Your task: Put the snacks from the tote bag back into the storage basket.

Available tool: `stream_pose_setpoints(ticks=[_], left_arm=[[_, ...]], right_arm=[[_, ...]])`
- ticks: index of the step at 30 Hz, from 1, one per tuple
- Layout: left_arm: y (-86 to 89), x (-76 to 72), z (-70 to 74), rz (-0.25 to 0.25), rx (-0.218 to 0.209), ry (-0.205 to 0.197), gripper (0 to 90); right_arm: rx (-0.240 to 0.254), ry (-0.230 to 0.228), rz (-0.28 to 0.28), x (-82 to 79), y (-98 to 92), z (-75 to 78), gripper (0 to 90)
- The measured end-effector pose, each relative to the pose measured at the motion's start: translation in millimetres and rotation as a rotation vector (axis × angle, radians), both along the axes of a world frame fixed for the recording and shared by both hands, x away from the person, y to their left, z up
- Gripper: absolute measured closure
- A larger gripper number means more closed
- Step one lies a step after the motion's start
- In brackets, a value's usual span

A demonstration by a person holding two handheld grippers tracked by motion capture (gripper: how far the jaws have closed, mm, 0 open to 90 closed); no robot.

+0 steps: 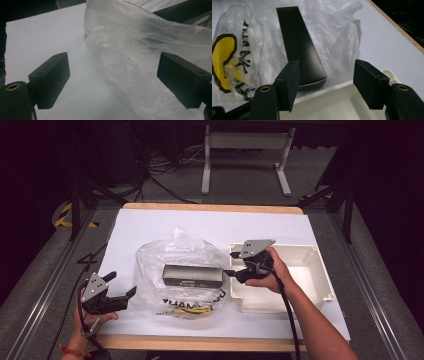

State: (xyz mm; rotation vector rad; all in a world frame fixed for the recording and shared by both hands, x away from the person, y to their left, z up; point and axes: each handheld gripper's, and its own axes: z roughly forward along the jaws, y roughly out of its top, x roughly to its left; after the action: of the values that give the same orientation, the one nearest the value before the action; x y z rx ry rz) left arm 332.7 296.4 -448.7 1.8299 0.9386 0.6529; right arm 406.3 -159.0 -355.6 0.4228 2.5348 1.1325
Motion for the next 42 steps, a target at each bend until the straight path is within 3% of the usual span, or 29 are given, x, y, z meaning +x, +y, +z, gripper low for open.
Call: stream_pose_setpoints(ticks=[5, 10, 19, 29, 32, 36, 39, 42], left_arm=[[-0.6, 0.6, -0.5, -0.007, 0.007, 0.008, 11.9], [-1.0, 0.2, -0.8, -0.009, 0.007, 0.01, 11.9], [-2.4, -3.1, -4.2, -0.009, 0.035, 0.021, 11.5], [10.2, -18.8, -4.9, 0.049, 0.027, 0.021, 11.4], [14.7, -25.4, -5.9, 0.067, 0.035, 0.024, 11.4], [19.3, -31.1, -6.1, 0.086, 0.032, 0.026, 11.4], [22.0, -36.1, -6.2, 0.099, 0.033, 0.023, 11.4], [24.1, -40.1, -6.5, 0.109, 0.028, 0.025, 11.4]], right_arm=[[-0.063, -0.001, 0.041, 0.1, 14.9, -2.7, 40.5], [-0.134, 0.029, 0.077, 2.4, 26.9, -8.9, 43.8], [-0.175, 0.072, 0.126, 12.6, 40.0, -10.1, 42.2], [-0.26, 0.123, 0.174, 25.3, 54.2, -11.4, 37.9], [-0.307, 0.137, 0.196, 28.1, 59.8, -14.7, 35.8], [-0.308, 0.166, 0.215, 31.8, 63.0, -17.4, 35.2], [-0.347, 0.169, 0.214, 35.9, 67.0, -21.4, 34.7], [-0.375, 0.2, 0.214, 39.0, 70.0, -24.1, 34.2]])
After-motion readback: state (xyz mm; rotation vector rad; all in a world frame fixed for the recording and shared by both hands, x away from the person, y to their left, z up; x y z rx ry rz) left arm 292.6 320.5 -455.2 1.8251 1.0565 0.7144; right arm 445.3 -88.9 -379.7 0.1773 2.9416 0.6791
